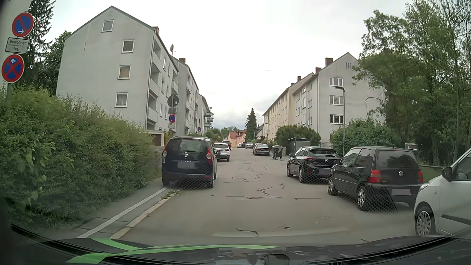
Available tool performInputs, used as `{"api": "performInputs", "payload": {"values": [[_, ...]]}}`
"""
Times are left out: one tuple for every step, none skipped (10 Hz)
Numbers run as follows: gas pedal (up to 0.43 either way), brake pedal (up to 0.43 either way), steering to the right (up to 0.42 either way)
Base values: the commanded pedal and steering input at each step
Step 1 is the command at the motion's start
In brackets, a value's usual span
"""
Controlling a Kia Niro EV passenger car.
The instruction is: Follow the waypoints while adhering to traffic rules and regulations
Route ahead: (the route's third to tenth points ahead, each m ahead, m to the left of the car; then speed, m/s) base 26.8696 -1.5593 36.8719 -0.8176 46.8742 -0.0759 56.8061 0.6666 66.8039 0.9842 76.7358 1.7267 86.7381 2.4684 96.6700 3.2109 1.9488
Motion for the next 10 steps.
{"api": "performInputs", "payload": {"values": [[0.02, 0.0, 0.07], [0.02, 0.0, 0.07], [0.02, 0.0, 0.071], [0.02, 0.0, 0.072], [0.02, 0.0, 0.074], [0.02, 0.0, 0.074], [0.02, 0.0, 0.074], [0.02, 0.0, 0.074], [0.02, 0.0, 0.074], [0.02, 0.0, 0.074]]}}
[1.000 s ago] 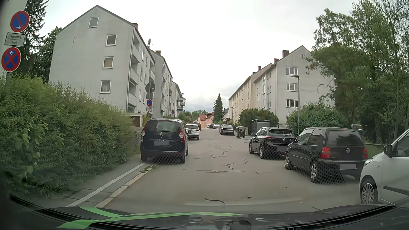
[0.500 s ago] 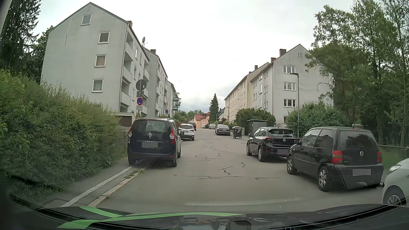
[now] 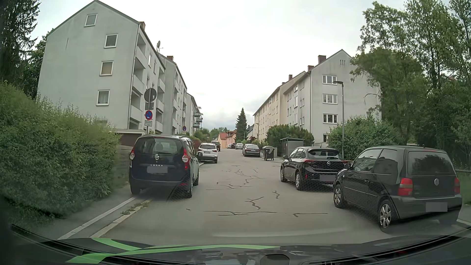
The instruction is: Follow the waypoints while adhering to traffic rules and regulations
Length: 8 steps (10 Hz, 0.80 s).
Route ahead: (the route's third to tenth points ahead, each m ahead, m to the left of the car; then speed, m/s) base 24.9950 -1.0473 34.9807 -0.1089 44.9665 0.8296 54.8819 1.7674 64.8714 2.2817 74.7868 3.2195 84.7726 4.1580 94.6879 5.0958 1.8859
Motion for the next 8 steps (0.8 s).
{"api": "performInputs", "payload": {"values": [[0.02, 0.0, 0.074], [0.02, 0.0, 0.074], [0.02, 0.0, 0.074], [0.02, 0.0, 0.074], [0.02, 0.0, 0.074], [0.02, 0.0, 0.074], [0.02, 0.0, 0.074], [0.02, 0.0, 0.069]]}}
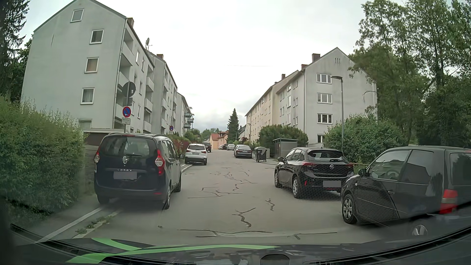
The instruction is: Follow the waypoints while adhering to traffic rules and regulations
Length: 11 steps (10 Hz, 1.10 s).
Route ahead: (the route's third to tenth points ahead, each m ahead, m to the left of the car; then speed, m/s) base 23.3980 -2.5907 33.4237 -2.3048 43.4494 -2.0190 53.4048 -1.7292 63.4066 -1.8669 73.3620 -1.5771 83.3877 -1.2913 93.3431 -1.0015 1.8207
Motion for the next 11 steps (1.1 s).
{"api": "performInputs", "payload": {"values": [[0.02, 0.0, 0.06], [0.02, 0.0, 0.044], [0.02, 0.0, 0.026], [0.02, 0.0, 0.014], [0.02, 0.0, 0.0], [0.02, 0.0, -0.01], [0.02, 0.0, -0.022], [0.02, 0.0, -0.032], [0.02, 0.0, -0.037], [0.02, 0.0, -0.043], [0.02, 0.0, -0.052]]}}
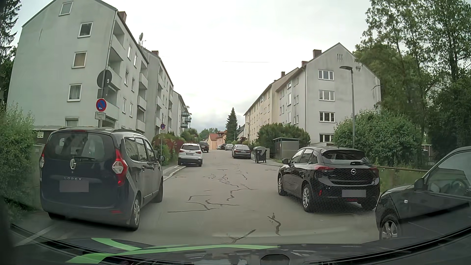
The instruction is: Follow the waypoints while adhering to traffic rules and regulations
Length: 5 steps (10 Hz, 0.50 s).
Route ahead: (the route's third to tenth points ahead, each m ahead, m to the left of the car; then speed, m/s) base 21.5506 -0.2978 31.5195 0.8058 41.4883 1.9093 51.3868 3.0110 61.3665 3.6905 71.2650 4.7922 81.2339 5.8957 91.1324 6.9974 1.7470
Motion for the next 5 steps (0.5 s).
{"api": "performInputs", "payload": {"values": [[0.02, 0.0, -0.06], [0.02, 0.0, -0.07], [0.02, 0.0, -0.08], [0.02, 0.0, -0.083], [0.02, 0.0, -0.082]]}}
